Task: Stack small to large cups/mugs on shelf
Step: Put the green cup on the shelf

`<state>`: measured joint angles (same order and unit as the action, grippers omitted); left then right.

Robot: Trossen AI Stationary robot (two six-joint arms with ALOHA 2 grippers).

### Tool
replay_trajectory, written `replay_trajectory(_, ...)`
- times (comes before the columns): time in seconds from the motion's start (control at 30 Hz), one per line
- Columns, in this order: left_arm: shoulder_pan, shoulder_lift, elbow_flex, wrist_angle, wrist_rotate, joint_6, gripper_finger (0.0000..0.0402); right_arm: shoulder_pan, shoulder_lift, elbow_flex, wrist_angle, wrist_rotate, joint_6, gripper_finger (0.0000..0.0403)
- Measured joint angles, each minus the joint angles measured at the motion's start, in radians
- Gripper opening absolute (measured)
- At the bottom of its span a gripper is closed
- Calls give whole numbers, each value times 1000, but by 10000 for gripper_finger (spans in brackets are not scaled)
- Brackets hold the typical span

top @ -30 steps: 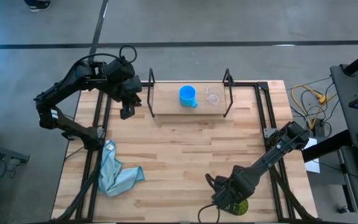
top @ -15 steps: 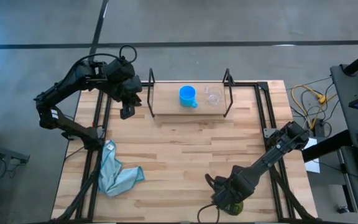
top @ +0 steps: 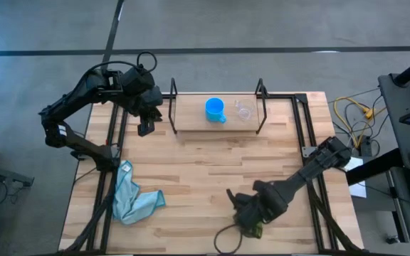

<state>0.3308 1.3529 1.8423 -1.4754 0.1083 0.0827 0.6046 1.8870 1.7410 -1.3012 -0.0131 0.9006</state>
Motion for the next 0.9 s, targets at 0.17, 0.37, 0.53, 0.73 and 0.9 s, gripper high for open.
replay_trajectory(0.17, 0, 0, 0, 0, 3, 0, 66, -98, 0, 81, 0, 149, -138, 9)
replay_trajectory(0.37, 0, 0, 0, 1, 2, 0, 66, -258, 0, 209, 4, 305, -332, 9)
replay_trajectory(0.53, 0, 2, 0, 1, 2, -15, 66, -420, 0, 312, 8, 346, -464, 9)
replay_trajectory(0.73, 0, 2, 0, 1, 1, -51, 66, -614, 0, 376, 28, 337, -561, 9)
replay_trajectory(0.9, 0, 2, -1, 1, -4, -51, 66, -735, 0, 395, 131, 296, -621, 9)
